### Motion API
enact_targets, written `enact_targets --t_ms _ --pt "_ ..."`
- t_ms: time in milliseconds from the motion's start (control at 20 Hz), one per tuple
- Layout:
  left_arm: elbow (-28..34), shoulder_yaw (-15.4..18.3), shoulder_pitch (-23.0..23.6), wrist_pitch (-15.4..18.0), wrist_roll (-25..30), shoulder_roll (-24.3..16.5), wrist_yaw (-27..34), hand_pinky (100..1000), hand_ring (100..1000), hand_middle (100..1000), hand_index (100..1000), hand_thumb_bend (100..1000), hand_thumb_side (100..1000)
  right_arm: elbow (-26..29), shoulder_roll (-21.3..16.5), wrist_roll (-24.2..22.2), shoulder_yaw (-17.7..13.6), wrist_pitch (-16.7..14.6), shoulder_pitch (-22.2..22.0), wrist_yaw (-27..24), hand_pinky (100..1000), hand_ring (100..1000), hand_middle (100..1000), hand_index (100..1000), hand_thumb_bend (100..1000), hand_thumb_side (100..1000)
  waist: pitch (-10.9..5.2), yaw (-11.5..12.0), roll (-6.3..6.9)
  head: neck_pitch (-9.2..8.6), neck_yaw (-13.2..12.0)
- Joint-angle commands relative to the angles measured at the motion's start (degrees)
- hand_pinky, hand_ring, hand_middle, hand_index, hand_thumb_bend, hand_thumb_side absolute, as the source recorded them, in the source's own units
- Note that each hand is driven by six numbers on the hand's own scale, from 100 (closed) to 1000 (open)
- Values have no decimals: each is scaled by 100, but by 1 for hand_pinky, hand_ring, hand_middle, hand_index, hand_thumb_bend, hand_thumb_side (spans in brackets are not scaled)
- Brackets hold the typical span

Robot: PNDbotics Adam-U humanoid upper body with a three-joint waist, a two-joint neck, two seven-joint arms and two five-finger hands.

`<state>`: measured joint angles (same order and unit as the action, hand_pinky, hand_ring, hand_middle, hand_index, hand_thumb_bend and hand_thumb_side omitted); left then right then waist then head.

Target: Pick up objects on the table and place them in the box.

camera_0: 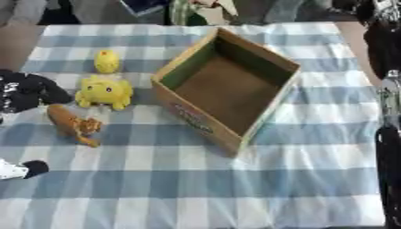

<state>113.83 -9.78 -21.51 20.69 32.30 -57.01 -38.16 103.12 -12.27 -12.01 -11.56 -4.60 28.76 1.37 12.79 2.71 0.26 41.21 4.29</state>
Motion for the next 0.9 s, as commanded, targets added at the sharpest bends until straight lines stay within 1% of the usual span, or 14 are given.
enact_targets --t_ms 50,200,500,550,600,750,900 --pt "76 3 -164 -100 134 -178 135 764 914 868 972 394 587 47 -64 -21 16 4 78 -36 793 792 499 841 100 742 -63 -15 16 -78 -28" --pt "76 -25 -309 -200 277 -154 241 755 907 867 945 354 486 34 -67 -32 20 8 87 -44 794 790 498 842 100 746 -37 -38 8 -101 -51" --pt "-148 -103 -578 -296 608 -94 385 747 898 851 940 305 472 -4 -83 -58 25 8 107 -56 798 789 497 842 100 755 19 -75 6 -139 -72" --pt "-211 -116 -616 -297 665 -80 417 743 893 846 930 286 468 -6 -84 -62 25 7 109 -56 798 789 497 842 100 757 27 -85 6 -147 -77" --pt "-296 -132 -660 -296 734 -61 449 741 888 844 924 285 465 -10 -84 -65 25 7 113 -57 799 788 496 841 100 771 37 -98 5 -157 -82" --pt "-565 -182 -792 -270 930 1 499 737 886 836 909 269 469 -27 -93 -66 20 7 127 -61 799 788 495 841 100 763 70 -144 2 -198 -93" --pt "-794 -254 -886 -206 1120 59 473 737 885 836 905 275 470 -39 -97 -70 19 8 140 -69 800 789 495 842 100 767 101 -173 3 -223 -100"
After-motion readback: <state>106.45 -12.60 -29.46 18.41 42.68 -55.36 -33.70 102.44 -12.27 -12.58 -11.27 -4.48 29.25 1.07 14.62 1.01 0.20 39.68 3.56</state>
